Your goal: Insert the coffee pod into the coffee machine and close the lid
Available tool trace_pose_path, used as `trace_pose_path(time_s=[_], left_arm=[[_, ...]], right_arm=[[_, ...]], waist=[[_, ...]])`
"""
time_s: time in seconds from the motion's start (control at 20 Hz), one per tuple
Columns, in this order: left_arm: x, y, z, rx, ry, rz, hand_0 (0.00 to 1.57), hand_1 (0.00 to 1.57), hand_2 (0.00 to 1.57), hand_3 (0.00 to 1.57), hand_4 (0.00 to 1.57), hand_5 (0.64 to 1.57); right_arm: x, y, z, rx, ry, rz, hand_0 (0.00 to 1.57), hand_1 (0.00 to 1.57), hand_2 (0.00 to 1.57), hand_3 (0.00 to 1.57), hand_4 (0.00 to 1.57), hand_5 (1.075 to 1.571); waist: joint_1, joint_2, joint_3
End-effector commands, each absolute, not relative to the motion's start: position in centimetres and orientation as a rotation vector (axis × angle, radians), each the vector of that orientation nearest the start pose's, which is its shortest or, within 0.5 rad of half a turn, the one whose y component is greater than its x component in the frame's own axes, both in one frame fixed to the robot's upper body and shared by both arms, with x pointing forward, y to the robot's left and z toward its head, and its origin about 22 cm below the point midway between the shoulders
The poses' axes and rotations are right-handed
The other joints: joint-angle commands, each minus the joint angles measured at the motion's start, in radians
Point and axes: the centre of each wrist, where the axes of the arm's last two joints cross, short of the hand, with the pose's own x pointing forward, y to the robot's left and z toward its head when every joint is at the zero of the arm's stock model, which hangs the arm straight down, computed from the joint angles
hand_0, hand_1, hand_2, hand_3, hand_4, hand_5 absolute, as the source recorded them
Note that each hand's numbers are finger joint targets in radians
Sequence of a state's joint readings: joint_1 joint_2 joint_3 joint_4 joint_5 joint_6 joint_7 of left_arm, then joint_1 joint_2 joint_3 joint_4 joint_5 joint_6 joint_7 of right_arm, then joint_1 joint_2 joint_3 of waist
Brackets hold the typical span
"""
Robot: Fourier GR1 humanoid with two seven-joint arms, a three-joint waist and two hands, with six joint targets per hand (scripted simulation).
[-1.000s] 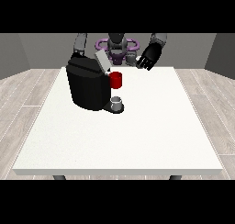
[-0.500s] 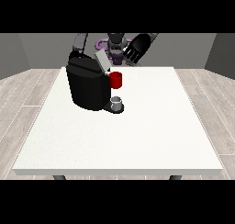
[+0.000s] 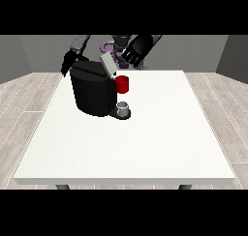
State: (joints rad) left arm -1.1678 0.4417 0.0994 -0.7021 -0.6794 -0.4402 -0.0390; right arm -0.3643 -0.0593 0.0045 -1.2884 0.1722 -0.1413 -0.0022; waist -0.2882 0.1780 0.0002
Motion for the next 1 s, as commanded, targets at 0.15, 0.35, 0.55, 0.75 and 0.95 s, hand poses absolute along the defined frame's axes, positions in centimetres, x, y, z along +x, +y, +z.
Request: trace_pose_path(time_s=[0.15, 0.35, 0.55, 0.75, 0.95], left_arm=[[45.9, 25.4, 24.6, 0.588, -1.484, -1.095, 1.26, 1.26, 1.3, 1.24, 0.49, 1.571], [45.9, 25.8, 26.7, 0.635, -1.541, -1.087, 1.19, 1.19, 1.27, 1.23, 0.47, 1.571], [46.1, 23.8, 26.8, 0.649, -1.56, -1.094, 1.2, 1.2, 1.26, 1.23, 0.46, 1.571], [46.2, 22.9, 26.5, 0.61, -1.556, -1.12, 1.25, 1.25, 1.29, 1.22, 0.43, 1.571], [46.2, 22.7, 26.7, 0.61, -1.551, -1.152, 1.19, 1.19, 1.23, 1.2, 0.44, 1.571]], right_arm=[[32.9, -20.7, 4.5, -0.208, -1.657, 0.158, 0.0, 0.0, 0.0, 0.0, 0.19, 1.571], [33.6, -19.2, 5.8, -0.24, -1.706, 0.169, 0.0, 0.0, 0.0, 0.0, 0.0, 1.571], [34.5, -21.0, 6.3, -0.245, -1.718, 0.146, 0.0, 0.0, 0.0, 0.0, 0.1, 1.571], [34.5, -20.8, 5.6, -0.242, -1.71, 0.119, 0.0, 0.0, 0.0, 0.0, 0.0, 1.571], [34.5, -20.3, 5.0, -0.265, -1.717, 0.107, 0.0, 0.0, 0.0, 0.0, 0.15, 1.571]], waist=[[-0.023, 0.026, 0.0], [-0.02, 0.095, -0.0002], [-0.011, 0.12, 0.0002], [0.007, 0.114, 0.0002], [0.02, 0.122, 0.0001]])
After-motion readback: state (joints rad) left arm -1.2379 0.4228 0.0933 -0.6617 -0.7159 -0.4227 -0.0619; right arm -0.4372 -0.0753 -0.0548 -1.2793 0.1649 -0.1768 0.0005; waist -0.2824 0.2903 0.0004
